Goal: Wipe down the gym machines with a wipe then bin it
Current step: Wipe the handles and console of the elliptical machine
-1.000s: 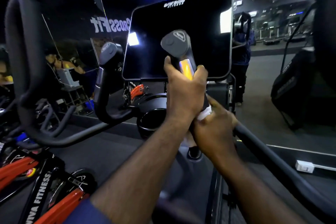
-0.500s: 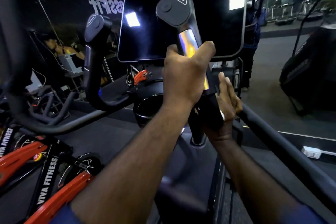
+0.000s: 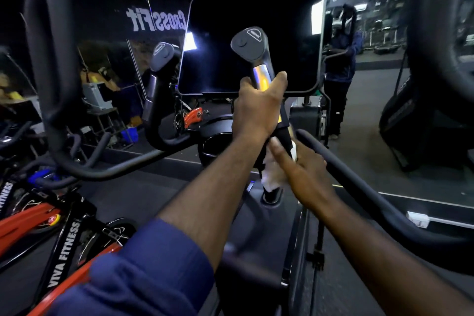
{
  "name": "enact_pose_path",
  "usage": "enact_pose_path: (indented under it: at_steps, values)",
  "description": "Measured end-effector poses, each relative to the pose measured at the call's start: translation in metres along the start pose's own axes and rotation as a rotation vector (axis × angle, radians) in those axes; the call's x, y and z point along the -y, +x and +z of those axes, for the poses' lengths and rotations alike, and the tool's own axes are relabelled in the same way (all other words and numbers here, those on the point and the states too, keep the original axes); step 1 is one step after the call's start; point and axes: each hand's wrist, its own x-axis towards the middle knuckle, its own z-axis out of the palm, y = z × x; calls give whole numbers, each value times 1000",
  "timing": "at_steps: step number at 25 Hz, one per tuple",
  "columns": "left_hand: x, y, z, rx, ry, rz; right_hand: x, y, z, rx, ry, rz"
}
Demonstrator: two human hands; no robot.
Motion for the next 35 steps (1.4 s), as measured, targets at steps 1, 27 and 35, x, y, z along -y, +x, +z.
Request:
enact_pose_path:
  at_steps: [1, 27, 35]
  values:
    - [-1, 0, -1, 24, 27, -6, 5, 1, -6, 43, 151, 77]
    - [-18, -22, -30, -66, -440, -269, 148, 121, -8, -81, -255, 6]
    - [18, -75, -11, -94, -447, -421, 52, 30, -1, -62, -201, 56]
